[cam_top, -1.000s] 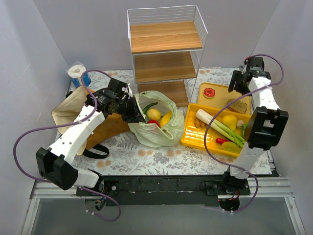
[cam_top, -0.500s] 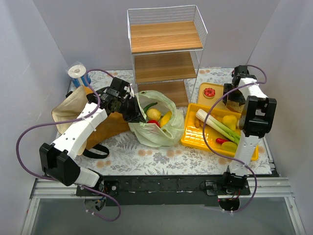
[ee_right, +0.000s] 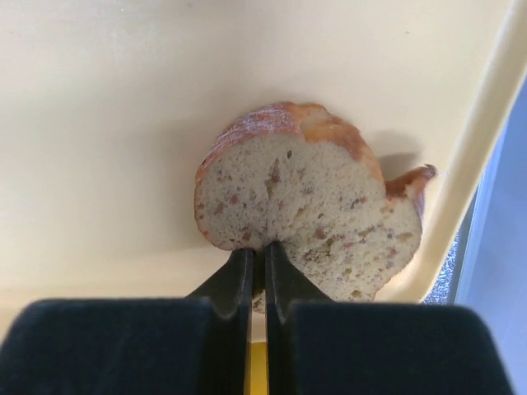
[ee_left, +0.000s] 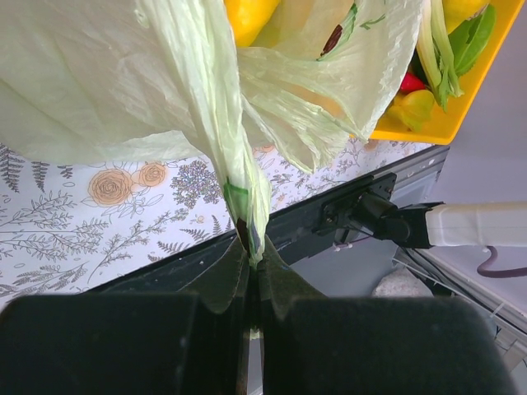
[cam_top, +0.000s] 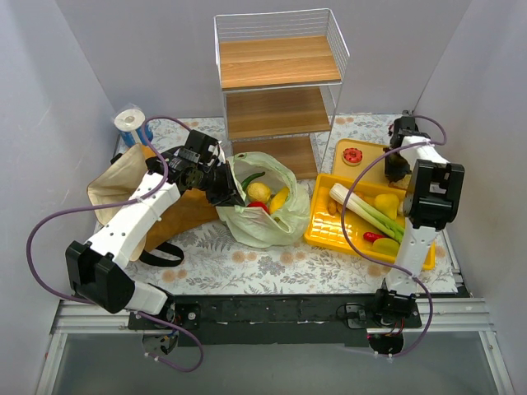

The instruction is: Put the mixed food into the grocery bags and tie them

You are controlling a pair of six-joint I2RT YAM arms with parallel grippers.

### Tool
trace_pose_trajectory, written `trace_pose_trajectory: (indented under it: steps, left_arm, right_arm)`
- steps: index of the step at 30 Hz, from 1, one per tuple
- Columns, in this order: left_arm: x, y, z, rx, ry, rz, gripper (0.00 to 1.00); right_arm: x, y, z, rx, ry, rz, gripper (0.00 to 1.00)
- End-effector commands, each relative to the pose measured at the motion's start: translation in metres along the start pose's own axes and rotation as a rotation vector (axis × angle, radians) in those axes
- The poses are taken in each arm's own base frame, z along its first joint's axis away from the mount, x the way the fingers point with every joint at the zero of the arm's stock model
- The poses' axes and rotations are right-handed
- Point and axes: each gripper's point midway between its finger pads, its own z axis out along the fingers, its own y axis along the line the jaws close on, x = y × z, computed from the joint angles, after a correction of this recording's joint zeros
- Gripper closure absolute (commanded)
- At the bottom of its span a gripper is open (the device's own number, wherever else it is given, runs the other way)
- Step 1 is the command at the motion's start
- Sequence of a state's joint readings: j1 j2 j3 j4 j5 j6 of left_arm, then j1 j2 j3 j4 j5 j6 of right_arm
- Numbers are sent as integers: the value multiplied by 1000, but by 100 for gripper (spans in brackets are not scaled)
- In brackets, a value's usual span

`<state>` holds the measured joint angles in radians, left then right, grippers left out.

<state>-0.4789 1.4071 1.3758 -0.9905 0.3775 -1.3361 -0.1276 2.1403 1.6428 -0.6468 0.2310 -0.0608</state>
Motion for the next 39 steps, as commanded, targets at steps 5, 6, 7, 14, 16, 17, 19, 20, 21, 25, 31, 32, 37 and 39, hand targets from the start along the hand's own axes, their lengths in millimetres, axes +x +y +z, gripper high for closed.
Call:
trace_pose_trajectory:
  steps: [5,6,7,14,16,17,19,20,21,25,31,32,37,39]
  left_arm:
    - [-14,-14,-18,42,-82,29,100]
    - [-13,-14,-19,46,-84,31,100]
    - [-13,-14,-19,46,-84,31,100]
    - [-21,-18,-22,62,-132,30,100]
    - [-25,-20,-23,64,-143,22,100]
    - [-26,-20,-23,62,-147,20,100]
    - [-28,-20,-25,60,-155,17,100]
    - [-29,-22,-27,63,-164,20,100]
    - [-28,-21,-27,60,-162,18,100]
    - [-28,-22,-29,63,-160,16,100]
    - [-25,-24,-34,76,-163,18,100]
    - [-25,-23,-34,70,-165,13,100]
    - [-24,-23,-45,64,-190,14,100]
    - [-23,-19,-48,44,-200,13,100]
  right_arm:
    - [-51,5,-91,-67,-294,-66,99]
    - [-62,10,-122,-91,-375,-63,99]
    - [-65,24,-139,-161,-416,-60,99]
    - [8,170,-250,-630,-494,-130,99]
    - [54,224,-277,-806,-475,-170,99]
    - [78,251,-290,-892,-456,-220,99]
    - [103,276,-314,-1022,-481,-262,99]
    - [112,286,-325,-1061,-485,-286,99]
    - [131,303,-342,-1120,-490,-353,99]
    - [158,341,-382,-1240,-494,-517,99]
    - [153,380,-392,-1252,-504,-607,99]
    - [143,387,-395,-1246,-523,-603,99]
    - [120,397,-405,-1224,-569,-561,99]
    - [113,393,-421,-1243,-615,-531,99]
